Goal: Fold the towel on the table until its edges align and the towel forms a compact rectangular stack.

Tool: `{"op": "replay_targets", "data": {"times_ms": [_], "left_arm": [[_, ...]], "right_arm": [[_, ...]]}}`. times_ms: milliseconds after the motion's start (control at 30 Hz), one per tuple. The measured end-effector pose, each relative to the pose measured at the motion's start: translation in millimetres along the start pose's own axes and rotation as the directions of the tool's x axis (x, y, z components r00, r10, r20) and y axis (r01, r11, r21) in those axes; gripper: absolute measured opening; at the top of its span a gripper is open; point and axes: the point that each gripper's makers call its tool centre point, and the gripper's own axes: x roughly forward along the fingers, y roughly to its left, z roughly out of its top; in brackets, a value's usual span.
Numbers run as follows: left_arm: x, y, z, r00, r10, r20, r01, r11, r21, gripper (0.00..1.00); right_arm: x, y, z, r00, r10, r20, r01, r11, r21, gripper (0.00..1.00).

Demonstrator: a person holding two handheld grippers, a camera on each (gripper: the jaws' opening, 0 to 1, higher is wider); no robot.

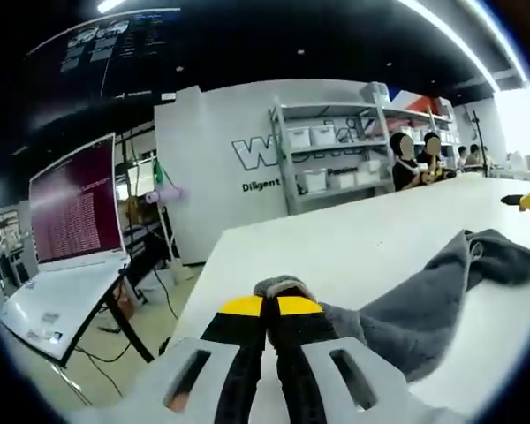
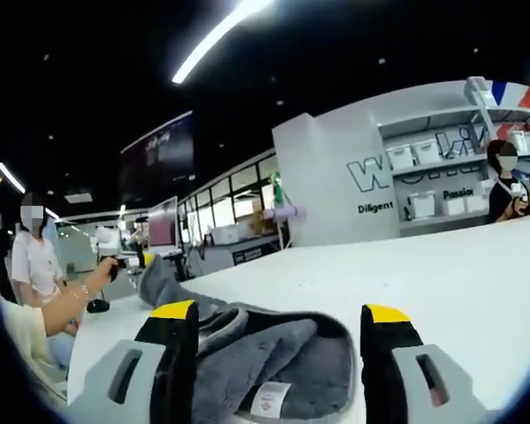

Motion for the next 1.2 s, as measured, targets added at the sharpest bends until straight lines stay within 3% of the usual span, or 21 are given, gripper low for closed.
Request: {"op": "replay_targets", "data": {"times_ms": [300,500,633,700,800,967,1200], "left_arm": [[-2.4,-2.7,-39.6,0.996,0.023,-0.083,-0.017,0.997,0.072,0.05],[-6.3,-11.3,-49.3,0.994,0.01,-0.106,-0.002,0.997,0.077,0.14],[-13.0,-16.9,-50.9,0.993,-0.007,-0.119,0.017,0.997,0.08,0.25],[-18.2,-19.7,-49.7,0.992,-0.024,-0.123,0.035,0.996,0.087,0.36],[-15.6,-7.2,-43.8,0.99,-0.025,-0.142,0.042,0.991,0.123,0.53],[-27.7,2.0,-37.8,0.988,0.003,-0.151,0.025,0.983,0.18,0.63],[-44.9,-6.4,-29.5,0.985,-0.036,-0.168,0.076,0.968,0.241,0.7]], "right_arm": [[0.3,1.8,-3.3,1.0,-0.002,-0.013,0.002,1.0,-0.001,0.75],[1.1,2.6,-4.9,1.0,0.001,-0.021,-0.001,1.0,-0.001,0.75],[0.2,1.5,-4.3,1.0,-0.002,-0.017,0.002,1.0,0.004,0.75],[0.1,1.4,-5.2,1.0,-0.003,-0.019,0.003,1.0,0.005,0.75],[0.9,1.9,-6.9,1.0,-0.002,-0.026,0.002,1.0,0.003,0.75],[3.2,-1.4,-7.6,0.999,-0.001,-0.034,0.001,1.0,0.005,0.75],[6.7,-5.2,-7.5,0.999,0.001,-0.044,-0.001,1.0,0.001,0.75]]}}
